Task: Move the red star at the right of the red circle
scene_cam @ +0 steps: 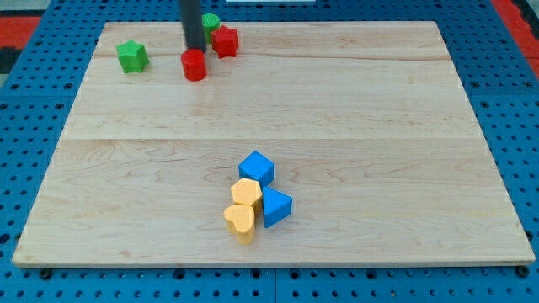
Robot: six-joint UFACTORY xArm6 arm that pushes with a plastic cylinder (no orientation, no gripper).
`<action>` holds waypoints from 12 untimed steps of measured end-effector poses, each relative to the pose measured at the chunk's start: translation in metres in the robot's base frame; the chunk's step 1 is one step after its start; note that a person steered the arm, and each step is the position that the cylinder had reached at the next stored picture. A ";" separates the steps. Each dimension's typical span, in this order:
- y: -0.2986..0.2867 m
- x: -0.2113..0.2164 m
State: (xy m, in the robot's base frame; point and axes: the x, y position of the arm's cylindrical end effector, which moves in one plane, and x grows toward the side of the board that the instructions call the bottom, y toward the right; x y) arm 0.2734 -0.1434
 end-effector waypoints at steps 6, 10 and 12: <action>-0.012 -0.082; 0.065 -0.078; 0.113 -0.051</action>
State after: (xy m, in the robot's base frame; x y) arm 0.2225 -0.0303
